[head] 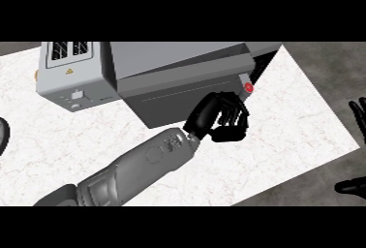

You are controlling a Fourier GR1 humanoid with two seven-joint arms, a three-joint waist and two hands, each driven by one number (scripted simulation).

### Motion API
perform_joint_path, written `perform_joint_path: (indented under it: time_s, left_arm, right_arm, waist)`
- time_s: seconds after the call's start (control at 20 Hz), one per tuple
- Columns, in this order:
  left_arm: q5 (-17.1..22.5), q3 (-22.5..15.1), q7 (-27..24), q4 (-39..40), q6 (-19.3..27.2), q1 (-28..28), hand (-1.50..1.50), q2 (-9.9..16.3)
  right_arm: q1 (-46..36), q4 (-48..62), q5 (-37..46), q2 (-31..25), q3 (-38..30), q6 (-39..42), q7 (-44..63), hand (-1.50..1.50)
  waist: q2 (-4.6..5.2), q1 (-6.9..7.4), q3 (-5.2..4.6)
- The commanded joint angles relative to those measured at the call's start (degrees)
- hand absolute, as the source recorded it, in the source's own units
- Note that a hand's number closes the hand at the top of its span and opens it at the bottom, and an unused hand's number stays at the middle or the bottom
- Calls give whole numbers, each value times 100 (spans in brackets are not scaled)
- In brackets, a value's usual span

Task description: Pick up the milk, place it into the microwave and close the microwave

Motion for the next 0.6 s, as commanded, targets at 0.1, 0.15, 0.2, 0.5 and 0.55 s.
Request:
perform_joint_path:
  time_s: [0.1, 0.15, 0.2, 0.5, 0.55]
  left_arm:
    - [262, 131, -43, 168, 102, -558, 150, -174]
    - [269, 145, -23, 203, 121, -690, 150, -173]
    - [334, 177, -48, 220, 94, -716, 150, -172]
    - [534, 178, -2, 309, 246, -838, 150, -169]
    - [519, 139, -55, 333, 281, -829, 150, -169]
  right_arm:
    - [-283, -74, -220, -136, 41, 381, 58, -150]
    - [-324, -63, -193, -223, 36, 408, 89, -150]
    - [-329, -95, -228, -151, 155, 519, 96, -150]
    - [-528, -272, -417, -217, 378, 834, 320, -150]
    - [-510, -258, -434, -243, 418, 856, 413, -150]
  waist:
    - [48, -224, 7]
    - [46, -242, 12]
    - [73, -246, 15]
    - [69, -329, 22]
    - [83, -345, 20]
